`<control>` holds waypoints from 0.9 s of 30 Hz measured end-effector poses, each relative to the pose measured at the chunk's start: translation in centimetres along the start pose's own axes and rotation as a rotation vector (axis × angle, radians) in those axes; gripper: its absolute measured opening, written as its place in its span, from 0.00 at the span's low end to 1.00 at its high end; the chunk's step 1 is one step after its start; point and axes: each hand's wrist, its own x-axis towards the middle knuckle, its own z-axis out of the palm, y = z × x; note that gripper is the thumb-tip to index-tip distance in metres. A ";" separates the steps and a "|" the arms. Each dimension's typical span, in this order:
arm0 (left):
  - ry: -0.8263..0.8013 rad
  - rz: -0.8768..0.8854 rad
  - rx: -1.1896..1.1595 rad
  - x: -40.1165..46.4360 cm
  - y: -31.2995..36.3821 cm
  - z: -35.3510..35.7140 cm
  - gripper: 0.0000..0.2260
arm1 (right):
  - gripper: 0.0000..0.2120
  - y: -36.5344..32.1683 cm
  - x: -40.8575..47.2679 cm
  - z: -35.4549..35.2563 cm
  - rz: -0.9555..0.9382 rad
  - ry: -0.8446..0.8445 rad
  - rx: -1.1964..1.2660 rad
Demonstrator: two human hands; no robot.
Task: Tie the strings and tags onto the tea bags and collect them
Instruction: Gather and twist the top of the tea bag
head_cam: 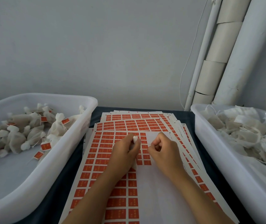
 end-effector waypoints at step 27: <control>-0.007 -0.161 -0.157 0.4 -1.4 -0.4 0.13 | 0.13 -1.8 0.8 -4.1 -0.053 -0.729 -0.529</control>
